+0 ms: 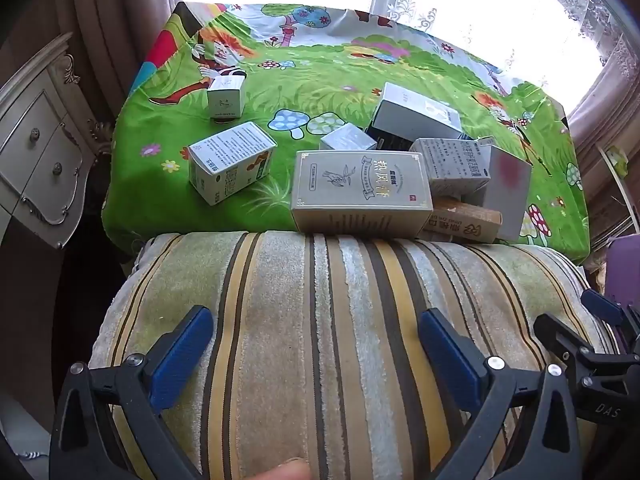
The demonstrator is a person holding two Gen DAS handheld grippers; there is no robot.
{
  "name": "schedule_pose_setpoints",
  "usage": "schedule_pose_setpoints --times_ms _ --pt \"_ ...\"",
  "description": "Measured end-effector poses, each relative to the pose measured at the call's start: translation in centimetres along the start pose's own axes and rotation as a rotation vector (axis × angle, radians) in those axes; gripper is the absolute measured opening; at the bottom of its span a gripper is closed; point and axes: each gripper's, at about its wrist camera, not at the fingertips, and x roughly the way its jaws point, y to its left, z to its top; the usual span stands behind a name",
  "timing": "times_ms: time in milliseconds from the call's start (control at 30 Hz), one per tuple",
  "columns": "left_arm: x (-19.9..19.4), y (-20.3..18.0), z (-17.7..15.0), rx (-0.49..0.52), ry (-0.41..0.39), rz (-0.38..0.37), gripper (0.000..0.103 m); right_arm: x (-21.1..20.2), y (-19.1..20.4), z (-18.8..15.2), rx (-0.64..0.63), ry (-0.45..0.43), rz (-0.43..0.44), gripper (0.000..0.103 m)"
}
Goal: Organize rigid objects
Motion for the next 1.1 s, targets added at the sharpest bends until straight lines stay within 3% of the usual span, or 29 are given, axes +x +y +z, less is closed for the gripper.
schedule_pose_setpoints --times_ms 1100 --pt "0.3 -0.1 0.3 0.008 0.016 0.025 0.103 0.1 0.1 0.0 0.002 -0.002 0.008 0.103"
